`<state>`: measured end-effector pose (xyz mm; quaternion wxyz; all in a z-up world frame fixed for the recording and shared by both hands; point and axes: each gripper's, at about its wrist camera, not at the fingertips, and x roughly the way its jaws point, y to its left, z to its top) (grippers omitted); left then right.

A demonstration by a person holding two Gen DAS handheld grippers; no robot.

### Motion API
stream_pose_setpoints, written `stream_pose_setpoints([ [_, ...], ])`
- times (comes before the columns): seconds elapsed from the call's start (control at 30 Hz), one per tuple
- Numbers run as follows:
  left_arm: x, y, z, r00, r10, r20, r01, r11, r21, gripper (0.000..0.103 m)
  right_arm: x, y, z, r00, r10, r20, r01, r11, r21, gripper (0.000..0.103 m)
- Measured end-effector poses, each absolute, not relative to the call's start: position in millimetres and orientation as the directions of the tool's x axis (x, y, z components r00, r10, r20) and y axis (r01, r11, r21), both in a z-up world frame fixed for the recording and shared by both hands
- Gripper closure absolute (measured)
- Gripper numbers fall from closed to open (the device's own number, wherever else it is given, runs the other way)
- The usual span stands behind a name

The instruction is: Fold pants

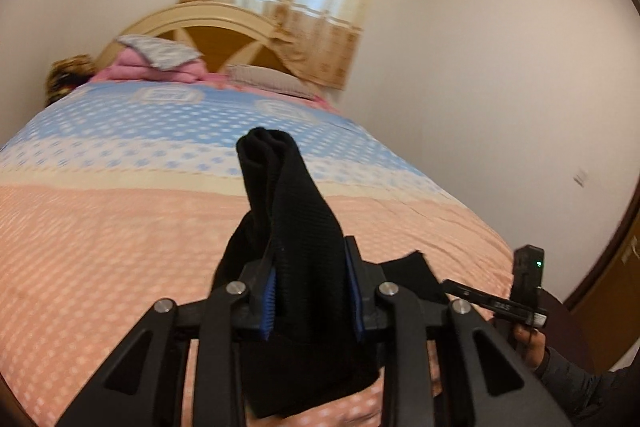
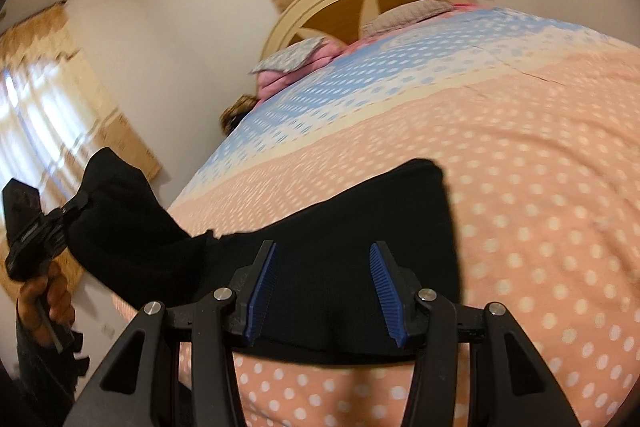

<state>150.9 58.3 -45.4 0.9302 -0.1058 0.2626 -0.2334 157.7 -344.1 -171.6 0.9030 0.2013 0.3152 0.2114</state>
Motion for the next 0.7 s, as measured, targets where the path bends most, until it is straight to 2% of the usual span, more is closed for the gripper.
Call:
stream_pose_setpoints([
  [0.33,177,-28,-29,0.659,-0.601,-0.452,0.526,0.798,-0.295,0.074,158,-379,-176,0.749,0.467,-0.469,-0.181,0.827,0.533,0.054],
  [0.7,211,-110,-77,0.543,-0.611,-0.576,0.563,0.774,-0.29,0.074,159,-399,-185,0.775,0.427,-0.465,-0.104,0.813,0.573,0.054],
])
